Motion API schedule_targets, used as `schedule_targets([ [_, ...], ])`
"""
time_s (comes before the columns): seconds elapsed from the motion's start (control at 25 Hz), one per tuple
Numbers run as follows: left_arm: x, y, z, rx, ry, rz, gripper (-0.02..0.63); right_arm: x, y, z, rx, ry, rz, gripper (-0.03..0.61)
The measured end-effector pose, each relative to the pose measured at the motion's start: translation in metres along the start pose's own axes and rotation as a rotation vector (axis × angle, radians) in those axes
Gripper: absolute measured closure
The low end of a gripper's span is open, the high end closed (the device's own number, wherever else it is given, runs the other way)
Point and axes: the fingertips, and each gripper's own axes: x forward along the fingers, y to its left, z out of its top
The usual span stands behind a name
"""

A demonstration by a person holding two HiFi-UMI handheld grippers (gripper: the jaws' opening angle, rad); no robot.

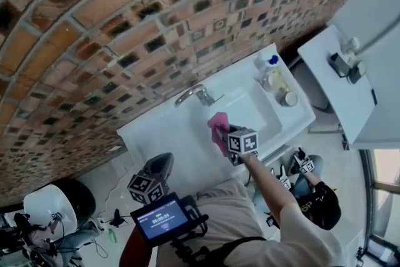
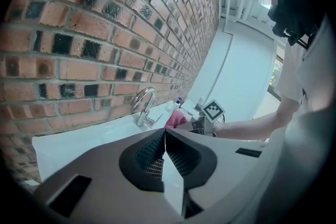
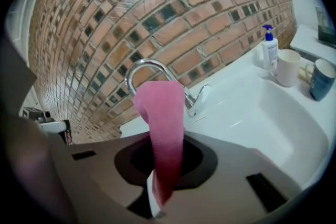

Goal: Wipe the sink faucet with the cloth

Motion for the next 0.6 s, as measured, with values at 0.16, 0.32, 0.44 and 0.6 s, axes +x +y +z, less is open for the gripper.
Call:
schedule_targets([
  [0.16,0.020,0.002,0.000,-0.015,0.031,0.016,0.609,0.034,-0.029,-0.007,0.000,0.070,-0.017,0.522],
  [0.32,0.039,-0.001,-0.003,-0.023,0.044,0.020,0.609,0.065,-0.049,-0.014,0.005,0.122,-0.024,0.522],
  [0.44,0.050,-0.004,-0.003,-0.035,0.051,0.029,0.609,0.087,-0.061,-0.019,0.009,0.157,-0.030,0.522],
  [0.6,0.051,-0.005,-0.003,-0.040,0.063,0.049,0.609,0.114,-0.071,-0.025,0.019,0.196,-0.036,0.522],
])
